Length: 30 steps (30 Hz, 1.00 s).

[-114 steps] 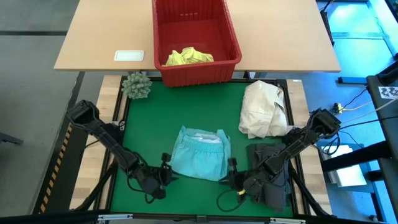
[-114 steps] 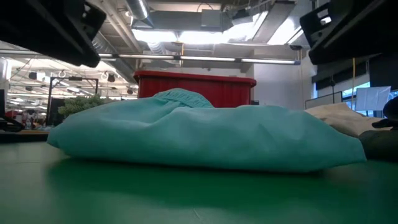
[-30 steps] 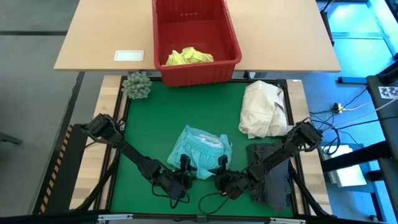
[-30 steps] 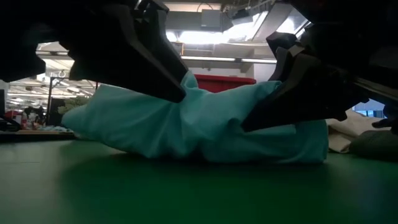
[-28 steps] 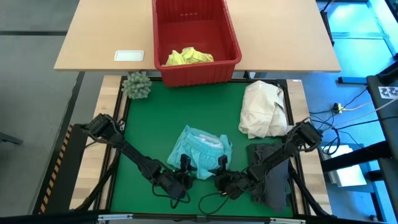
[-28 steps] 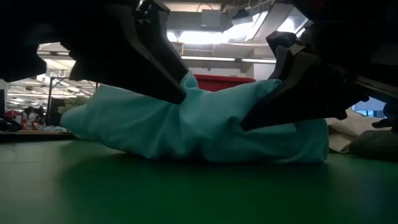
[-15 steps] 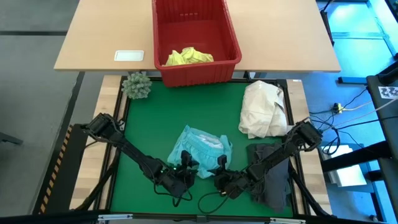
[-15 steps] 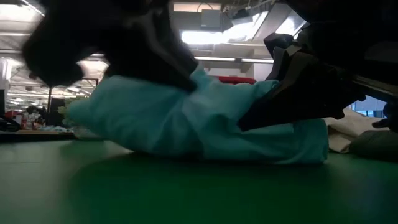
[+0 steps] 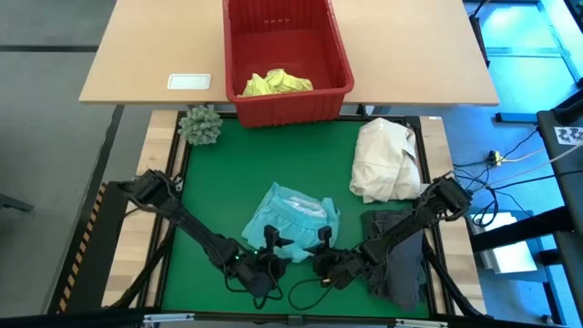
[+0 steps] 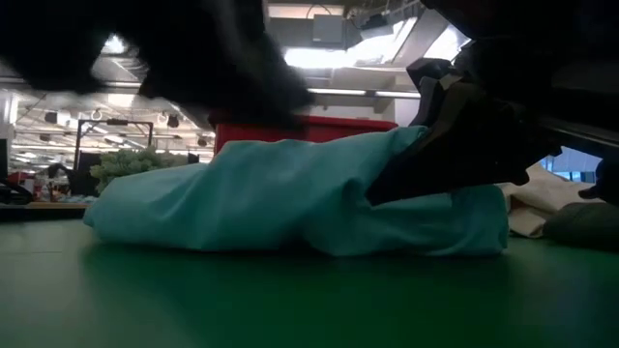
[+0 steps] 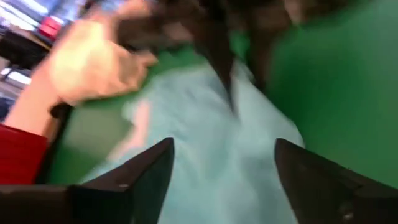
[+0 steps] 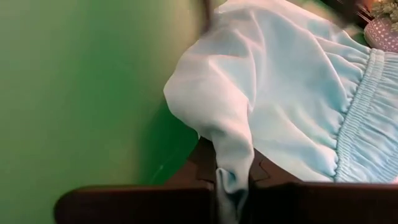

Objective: Fold Laundry from Bin
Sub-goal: Stack the blue short on the gray short

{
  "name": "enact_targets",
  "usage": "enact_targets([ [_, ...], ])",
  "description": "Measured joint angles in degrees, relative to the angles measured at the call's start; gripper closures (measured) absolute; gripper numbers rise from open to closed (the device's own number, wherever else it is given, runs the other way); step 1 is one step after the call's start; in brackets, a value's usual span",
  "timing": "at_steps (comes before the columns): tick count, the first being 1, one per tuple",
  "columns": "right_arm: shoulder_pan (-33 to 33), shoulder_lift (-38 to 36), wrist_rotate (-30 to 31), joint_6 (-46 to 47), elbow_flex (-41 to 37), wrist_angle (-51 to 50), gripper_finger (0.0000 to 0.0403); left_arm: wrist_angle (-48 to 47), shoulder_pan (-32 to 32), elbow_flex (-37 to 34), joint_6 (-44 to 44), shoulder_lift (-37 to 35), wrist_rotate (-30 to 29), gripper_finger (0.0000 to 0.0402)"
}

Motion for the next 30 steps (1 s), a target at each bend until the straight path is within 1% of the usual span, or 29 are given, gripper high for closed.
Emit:
enact_targets([
  [2,0.0,0.0,0.0,0.4,0.0,0.0,0.0391,-0.4,-0.2,-0.1,0.0,1.6,0.9,0.0099],
  [6,0.0,0.0,0.0,0.6,0.0,0.0,0.0392,0.3,-1.4,-0.1,-2.7,2.8,0.2,0.0056],
  [10,0.0,0.0,0.0,0.8,0.0,1.0,0.0392,-0.1,-2.5,-0.1,-4.3,3.0,-2.9,0.0032],
  [12,-0.1,0.0,0.0,0.6,0.0,2.0,0.0392,-0.2,-2.4,-0.1,-4.8,3.0,-2.9,0.0027],
  [15,-0.5,0.0,-0.7,0.3,0.3,2.7,0.0392,-2.0,-1.8,-0.1,-6.2,3.9,-1.3,0.0027],
  [17,-0.8,-0.1,-1.9,0.2,1.2,2.6,0.0392,-5.0,-1.9,-0.1,-6.2,4.8,-1.7,0.0028],
  [22,-1.2,-0.2,-3.7,-2.4,3.9,2.1,0.0392,-6.1,-1.2,-0.1,-7.4,7.3,-2.6,0.0027],
  [28,-1.9,-0.2,-8.3,-3.1,6.0,0.8,0.0392,-6.6,-0.2,0.1,-7.3,9.4,-12.5,0.0033],
  [30,-1.9,-0.2,-8.6,-3.1,6.1,0.7,0.0392,-6.6,0.5,0.1,-6.1,9.4,-13.4,0.0038],
])
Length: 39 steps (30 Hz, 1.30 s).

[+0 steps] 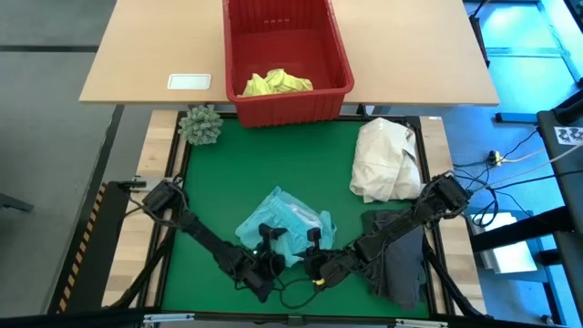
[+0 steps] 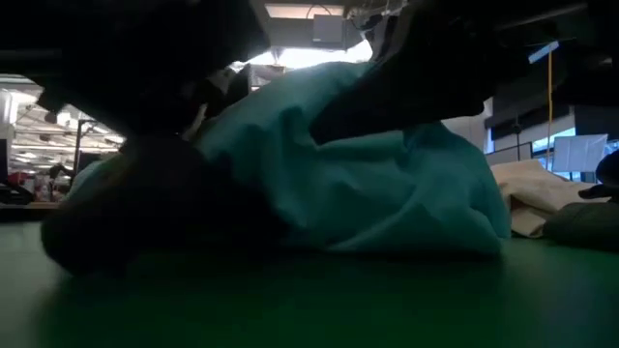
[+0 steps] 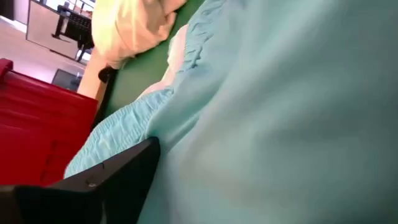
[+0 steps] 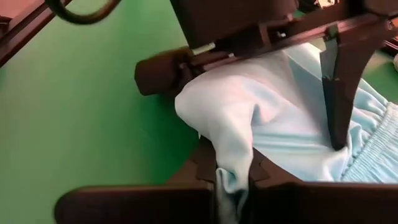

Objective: Fold Laundry from Bin
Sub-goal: Stack the blue short on the gray short

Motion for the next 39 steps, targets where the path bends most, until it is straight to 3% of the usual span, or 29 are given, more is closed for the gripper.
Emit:
enact_targets([
  [4,0.0,0.0,0.0,0.0,0.0,0.1,0.0392,0.0,1.1,0.0,0.2,0.0,0.3,0.0072],
  [7,0.0,0.0,-0.7,-0.2,0.0,0.4,0.0392,0.0,2.1,0.0,0.3,0.0,1.7,0.0125],
  [13,0.1,0.0,-1.9,-0.5,0.0,0.6,0.0388,0.6,2.8,0.0,4.5,0.0,1.8,0.0289],
  [15,0.1,-0.5,-1.9,-1.6,0.0,0.2,0.0366,0.7,2.9,0.0,5.2,0.0,1.7,0.0352],
  [17,0.5,-1.9,-1.9,-2.8,0.0,-1.1,0.0330,0.6,2.9,0.0,4.9,0.0,1.5,0.0385],
  [22,3.0,-8.7,1.7,-5.3,0.0,-6.0,0.0228,0.4,2.9,-0.1,5.7,0.1,1.9,0.0393],
  [27,6.3,-16.9,13.2,-3.4,0.2,-17.0,0.0156,0.4,2.0,-0.1,7.9,-0.4,3.3,0.0394],
  [30,7.3,-19.9,17.3,2.8,0.2,-26.2,0.0143,-1.4,0.4,0.0,10.9,-1.5,5.8,0.0394],
  [34,7.3,-20.7,17.2,10.3,0.1,-33.3,0.0140,-2.9,-1.9,0.1,12.9,-2.9,16.0,0.0395],
  [39,7.2,-20.3,16.7,12.3,-3.2,-33.1,0.0139,-5.4,-4.0,0.2,12.6,-3.5,24.1,0.0395],
])
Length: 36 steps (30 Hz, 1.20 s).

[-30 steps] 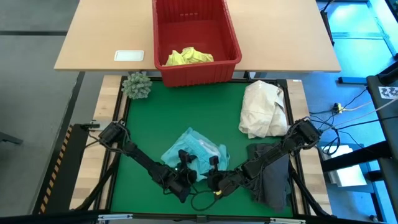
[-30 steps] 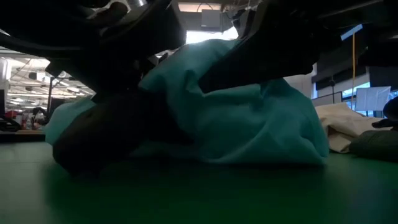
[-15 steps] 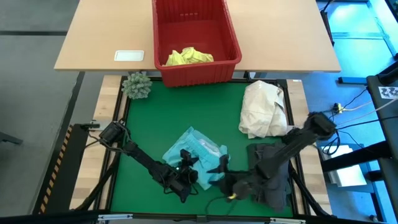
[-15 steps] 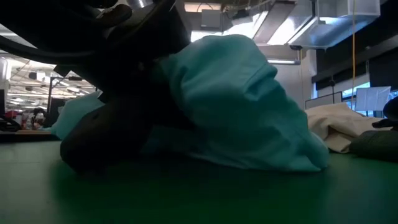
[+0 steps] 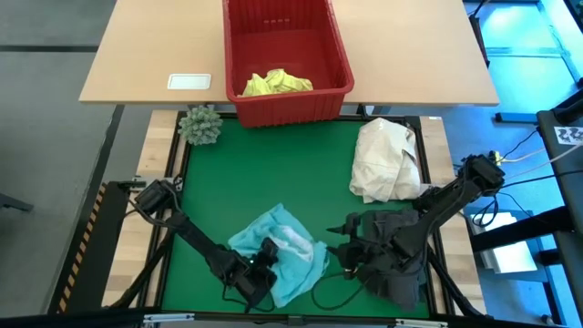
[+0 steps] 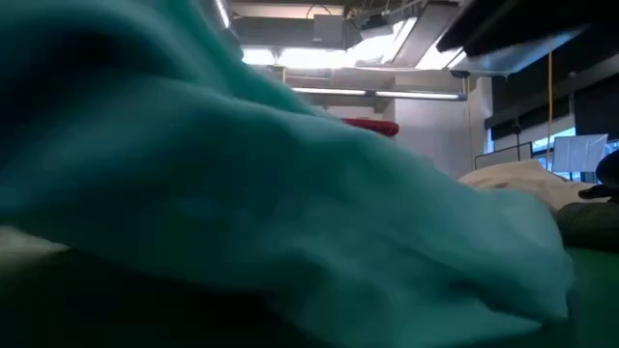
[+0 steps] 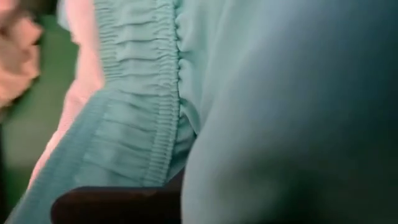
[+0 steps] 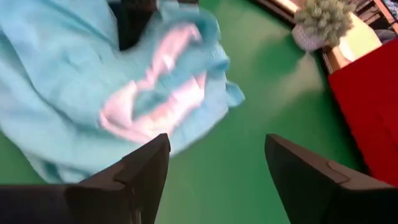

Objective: Fold Laundry from Bin
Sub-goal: Stack the blue short on the gray short

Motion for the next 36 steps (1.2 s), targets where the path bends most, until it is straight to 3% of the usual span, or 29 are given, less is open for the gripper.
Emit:
enact_targets([
  [5,-2.6,0.1,-3.8,3.1,-7.2,7.3,0.0139,-2.1,-0.8,0.3,-3.3,-0.4,5.9,0.0395],
  [12,-9.7,0.1,-14.7,-1.7,-19.0,32.4,0.0139,-4.1,-1.0,0.5,-3.3,-0.4,6.2,0.0395],
  [17,-14.5,0.5,-19.3,-1.8,-21.9,34.4,0.0139,-6.7,-1.0,3.2,-2.6,0.0,4.7,0.0395],
  [23,-14.0,-1.7,-21.6,-4.3,-21.1,33.7,0.0139,-15.1,-0.4,10.7,-1.1,0.0,-1.4,0.0395],
  [28,-9.2,-8.6,-15.6,-6.1,-15.6,25.6,0.0139,-19.2,1.2,16.4,3.2,0.0,-6.4,0.0395],
  [36,3.1,-19.9,7.2,-4.7,-3.1,0.7,0.0139,-19.0,5.4,23.1,15.9,0.0,-9.7,0.0395],
])
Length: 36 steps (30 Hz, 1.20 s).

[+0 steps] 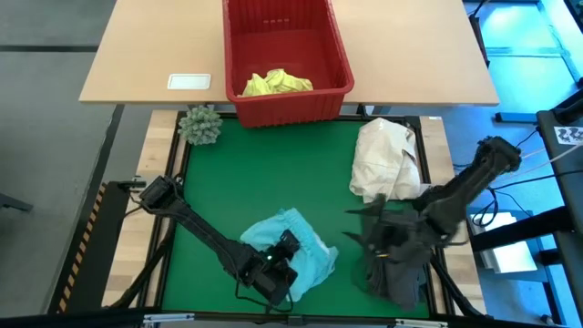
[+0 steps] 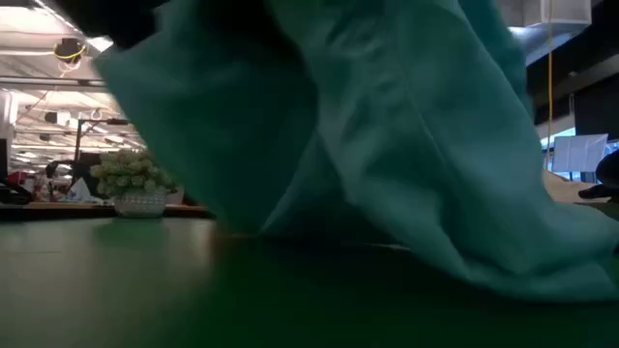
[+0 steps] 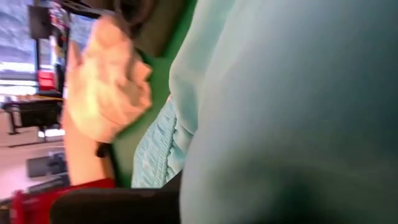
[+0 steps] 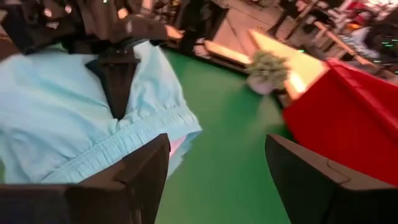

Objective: Fold Laundry from Bin
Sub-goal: Stack the blue short on the gray short

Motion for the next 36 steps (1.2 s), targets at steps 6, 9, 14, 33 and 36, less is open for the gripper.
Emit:
enact_targets([
  [6,6.6,-2.9,0.3,15.1,10.1,-27.0,0.0162,-0.6,1.9,4.9,7.8,-0.9,-2.3,0.0395],
  [9,6.6,-2.6,-7.9,20.8,14.5,-38.2,0.0214,-0.7,2.4,5.4,9.3,-3.9,-3.1,0.0395],
  [14,4.6,-2.5,-22.8,26.5,19.9,-52.1,0.0358,-2.2,2.4,5.5,8.8,-9.0,-3.5,0.0395],
  [33,3.7,0.2,-61.7,43.9,2.1,-54.1,0.0401,-3.2,0.9,5.5,9.7,-16.7,-10.6,0.0395],
  [36,3.7,0.2,-64.5,44.3,-3.5,-48.3,0.0402,-3.4,-0.1,5.5,11.0,-17.3,-13.5,0.0395],
])
